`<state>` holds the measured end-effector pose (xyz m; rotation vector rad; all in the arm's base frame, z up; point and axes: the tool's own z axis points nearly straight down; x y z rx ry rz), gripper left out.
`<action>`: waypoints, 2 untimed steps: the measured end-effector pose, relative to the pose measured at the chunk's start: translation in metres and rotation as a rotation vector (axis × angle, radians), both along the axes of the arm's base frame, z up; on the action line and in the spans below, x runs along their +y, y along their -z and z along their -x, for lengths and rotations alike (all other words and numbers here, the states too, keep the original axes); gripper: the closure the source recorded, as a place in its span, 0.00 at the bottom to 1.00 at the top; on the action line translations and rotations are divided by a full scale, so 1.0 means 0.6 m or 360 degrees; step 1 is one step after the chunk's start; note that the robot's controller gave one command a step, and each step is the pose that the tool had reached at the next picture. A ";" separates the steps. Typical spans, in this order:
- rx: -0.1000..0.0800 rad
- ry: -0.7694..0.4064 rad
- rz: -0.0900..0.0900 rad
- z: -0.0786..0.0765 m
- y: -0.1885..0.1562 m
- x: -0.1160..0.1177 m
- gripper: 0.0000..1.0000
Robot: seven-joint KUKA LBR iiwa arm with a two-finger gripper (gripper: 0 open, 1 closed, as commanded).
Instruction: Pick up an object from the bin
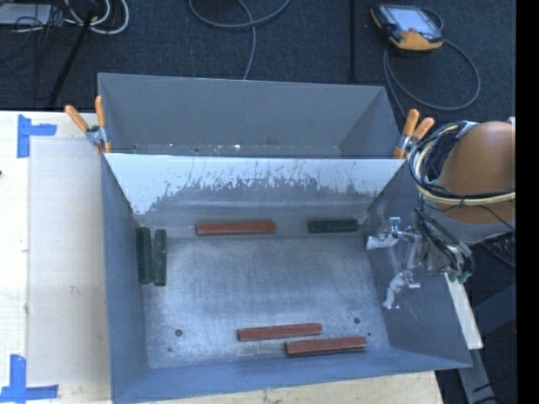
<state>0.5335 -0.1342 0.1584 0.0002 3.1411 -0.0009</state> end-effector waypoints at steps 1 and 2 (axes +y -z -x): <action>-0.0009 -0.0076 0.0004 0.009 0.018 0.008 0.00; 0.0001 -0.0267 0.0000 0.042 0.092 0.099 0.00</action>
Offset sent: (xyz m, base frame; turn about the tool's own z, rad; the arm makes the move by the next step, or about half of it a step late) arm -0.0305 0.0763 -0.0659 -0.1735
